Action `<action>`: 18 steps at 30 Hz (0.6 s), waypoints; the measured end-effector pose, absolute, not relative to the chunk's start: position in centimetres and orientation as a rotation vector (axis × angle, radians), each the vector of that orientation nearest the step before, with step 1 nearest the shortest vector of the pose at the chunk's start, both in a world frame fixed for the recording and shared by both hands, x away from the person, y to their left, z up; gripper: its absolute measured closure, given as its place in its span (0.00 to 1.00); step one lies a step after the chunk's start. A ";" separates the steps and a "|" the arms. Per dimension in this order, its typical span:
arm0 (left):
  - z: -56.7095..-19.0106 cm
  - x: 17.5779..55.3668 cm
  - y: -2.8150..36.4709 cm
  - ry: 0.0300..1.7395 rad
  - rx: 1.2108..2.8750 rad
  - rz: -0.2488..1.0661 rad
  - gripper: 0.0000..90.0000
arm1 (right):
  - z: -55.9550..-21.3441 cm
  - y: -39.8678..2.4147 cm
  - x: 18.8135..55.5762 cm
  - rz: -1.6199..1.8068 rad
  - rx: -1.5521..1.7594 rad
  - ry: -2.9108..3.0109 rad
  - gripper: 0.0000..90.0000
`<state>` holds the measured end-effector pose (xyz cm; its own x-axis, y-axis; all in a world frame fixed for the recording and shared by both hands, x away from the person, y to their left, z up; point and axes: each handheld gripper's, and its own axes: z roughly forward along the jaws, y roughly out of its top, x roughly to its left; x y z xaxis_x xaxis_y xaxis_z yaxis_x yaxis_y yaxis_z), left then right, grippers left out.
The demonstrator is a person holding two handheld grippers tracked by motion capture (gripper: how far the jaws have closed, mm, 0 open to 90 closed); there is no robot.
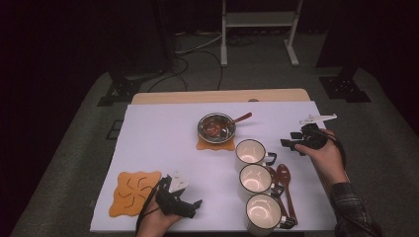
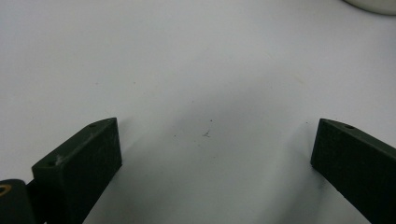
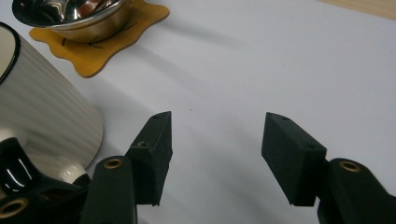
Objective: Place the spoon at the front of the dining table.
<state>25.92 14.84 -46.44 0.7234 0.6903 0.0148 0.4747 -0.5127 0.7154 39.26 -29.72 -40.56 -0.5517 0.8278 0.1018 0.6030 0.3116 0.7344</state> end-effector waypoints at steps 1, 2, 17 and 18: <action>-46.4 25.9 14.8 0.877 2.210 0.388 0.01 | -40.6 -29.8 39.2 1.086 1.295 2.287 0.46; -46.4 25.9 14.8 0.877 2.211 0.389 0.01 | -40.6 -29.9 39.1 1.085 1.294 2.285 0.46; -46.4 25.9 14.8 0.877 2.210 0.389 0.01 | -40.8 -31.5 38.1 1.081 1.339 2.256 0.46; -46.4 25.9 14.8 0.877 2.210 0.389 0.01 | -40.8 -31.6 38.0 1.083 1.342 2.256 0.46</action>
<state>25.92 14.84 -46.44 0.7233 0.6904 0.0150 0.4745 -0.5127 0.7155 38.03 -31.58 -40.78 -0.5180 0.8475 0.1158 0.6205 0.2791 0.7329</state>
